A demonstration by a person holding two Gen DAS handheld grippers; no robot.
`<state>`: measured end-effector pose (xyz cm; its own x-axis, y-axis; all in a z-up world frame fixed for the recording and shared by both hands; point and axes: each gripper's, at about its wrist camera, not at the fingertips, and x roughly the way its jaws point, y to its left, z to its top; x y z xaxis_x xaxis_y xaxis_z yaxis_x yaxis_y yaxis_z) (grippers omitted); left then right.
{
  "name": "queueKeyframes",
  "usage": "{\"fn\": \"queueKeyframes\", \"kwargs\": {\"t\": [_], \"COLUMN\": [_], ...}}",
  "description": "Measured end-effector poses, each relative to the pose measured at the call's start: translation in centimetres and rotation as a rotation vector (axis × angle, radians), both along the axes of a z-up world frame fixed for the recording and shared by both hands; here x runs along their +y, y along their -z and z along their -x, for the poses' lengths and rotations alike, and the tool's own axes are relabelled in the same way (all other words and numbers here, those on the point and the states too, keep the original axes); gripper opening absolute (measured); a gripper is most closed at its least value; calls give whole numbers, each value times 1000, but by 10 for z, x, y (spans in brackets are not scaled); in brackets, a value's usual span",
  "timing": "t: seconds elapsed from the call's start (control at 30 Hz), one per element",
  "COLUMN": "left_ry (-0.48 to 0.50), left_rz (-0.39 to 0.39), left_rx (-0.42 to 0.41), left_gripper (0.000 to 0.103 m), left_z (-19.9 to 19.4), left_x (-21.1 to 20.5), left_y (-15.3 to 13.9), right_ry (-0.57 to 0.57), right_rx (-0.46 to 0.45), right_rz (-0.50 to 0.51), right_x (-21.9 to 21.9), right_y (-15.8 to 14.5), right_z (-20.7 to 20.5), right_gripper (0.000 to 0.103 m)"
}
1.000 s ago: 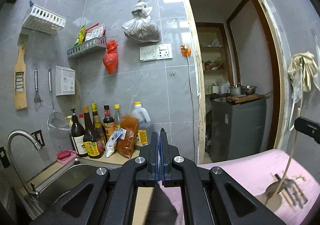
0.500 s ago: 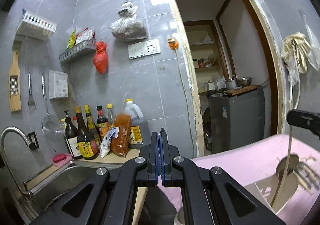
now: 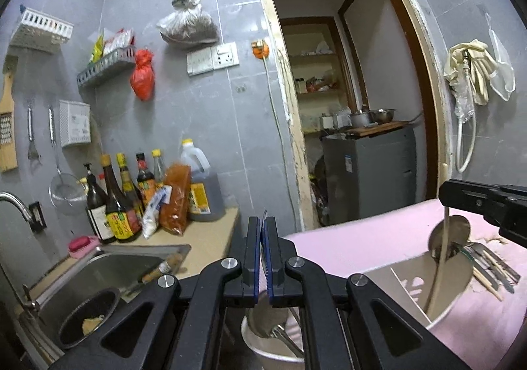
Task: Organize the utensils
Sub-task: 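Lift the spoon and chopstick and carry both over the caddy, then open both tools to drop the spoon and chopstick into the caddy, then move both open tools back toward the remaining utensils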
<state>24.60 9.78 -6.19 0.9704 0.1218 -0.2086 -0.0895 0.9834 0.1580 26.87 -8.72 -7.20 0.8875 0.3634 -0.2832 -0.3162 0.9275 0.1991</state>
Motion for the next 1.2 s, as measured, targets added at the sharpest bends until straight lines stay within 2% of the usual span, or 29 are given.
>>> {"fn": "queueKeyframes", "kwargs": {"t": [0.07, 0.23, 0.33, 0.4, 0.5, 0.6, 0.67, 0.73, 0.93, 1.03, 1.2], "left_ry": [18, 52, 63, 69, 68, 58, 56, 58, 72, 82, 95], "left_rz": [26, 146, 203, 235, 268, 273, 278, 285, 298, 303, 305], "left_rx": [23, 83, 116, 136, 156, 168, 164, 151, 114, 91, 56], "left_gripper": [5, 6, 12, 25, 27, 29, 35, 43, 57, 68, 88], "left_z": [1, 3, 2, 2, 3, 5, 7, 11, 17, 21, 28], "left_x": [2, 11, 16, 17, 16, 12, 8, 3, -21, -37, -64], "left_y": [0, -4, -7, -7, -8, -12, -16, -23, -41, -49, -58], "right_ry": [-2, -15, -23, -25, -32, -28, -18, -2, 41, 70, 117], "right_rx": [6, 28, 37, 38, 39, 34, 30, 23, -7, -26, -52], "right_rz": [-1, -10, -22, -25, -36, -44, -47, -50, -49, -43, -21], "right_x": [0, -5, -10, -12, -18, -25, -32, -41, -74, -95, -129], "right_y": [-1, -2, -4, -5, -9, -13, -17, -22, -38, -45, -56], "right_z": [0, 2, 3, 3, 6, 9, 12, 15, 24, 31, 42], "right_gripper": [5, 7, 8, 11, 18, 20, 26, 41, 58, 70, 84]}}
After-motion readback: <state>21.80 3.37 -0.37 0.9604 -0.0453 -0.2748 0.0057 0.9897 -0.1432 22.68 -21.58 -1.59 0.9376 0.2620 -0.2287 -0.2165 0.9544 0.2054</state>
